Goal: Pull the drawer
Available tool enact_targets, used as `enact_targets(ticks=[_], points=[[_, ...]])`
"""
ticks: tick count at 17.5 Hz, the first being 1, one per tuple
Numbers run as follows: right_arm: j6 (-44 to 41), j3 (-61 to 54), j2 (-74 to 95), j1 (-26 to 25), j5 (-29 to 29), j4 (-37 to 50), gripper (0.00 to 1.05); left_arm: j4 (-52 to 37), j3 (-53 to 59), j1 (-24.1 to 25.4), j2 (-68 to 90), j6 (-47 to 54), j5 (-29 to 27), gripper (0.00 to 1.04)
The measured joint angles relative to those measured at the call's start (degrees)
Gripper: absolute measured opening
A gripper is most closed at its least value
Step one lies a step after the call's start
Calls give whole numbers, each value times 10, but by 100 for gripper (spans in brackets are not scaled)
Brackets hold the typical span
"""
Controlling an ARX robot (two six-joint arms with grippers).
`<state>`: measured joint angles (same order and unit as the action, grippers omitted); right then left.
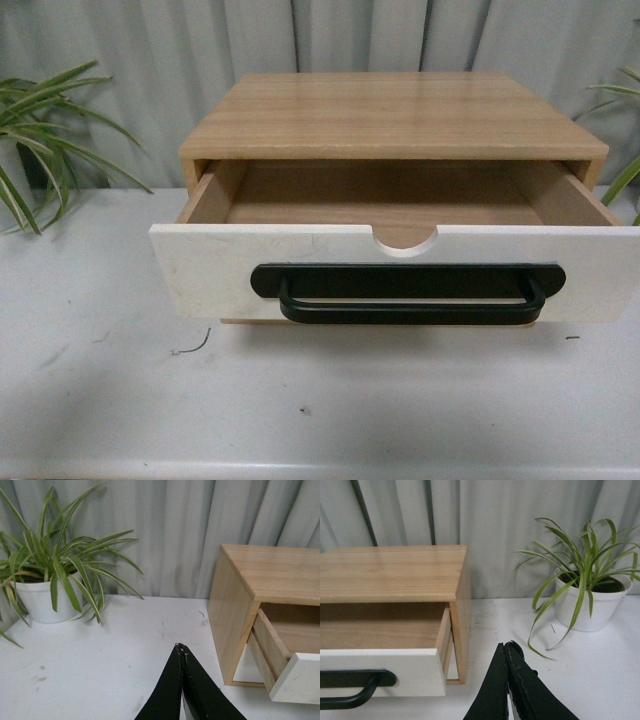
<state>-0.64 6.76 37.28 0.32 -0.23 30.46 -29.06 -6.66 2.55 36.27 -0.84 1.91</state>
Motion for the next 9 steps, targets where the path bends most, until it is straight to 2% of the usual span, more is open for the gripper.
enact_targets(ticks=[1,2,9], points=[[0,-10,-19,-4,2,-12,2,9,10,-24,-20,0,-17,2],[0,-18,-35,-3,2,-20,2,19,17,-29,-39,1,-14,2],[1,-61,-143,-3,2,-83,2,76,61,-25,-143,2,-19,2]])
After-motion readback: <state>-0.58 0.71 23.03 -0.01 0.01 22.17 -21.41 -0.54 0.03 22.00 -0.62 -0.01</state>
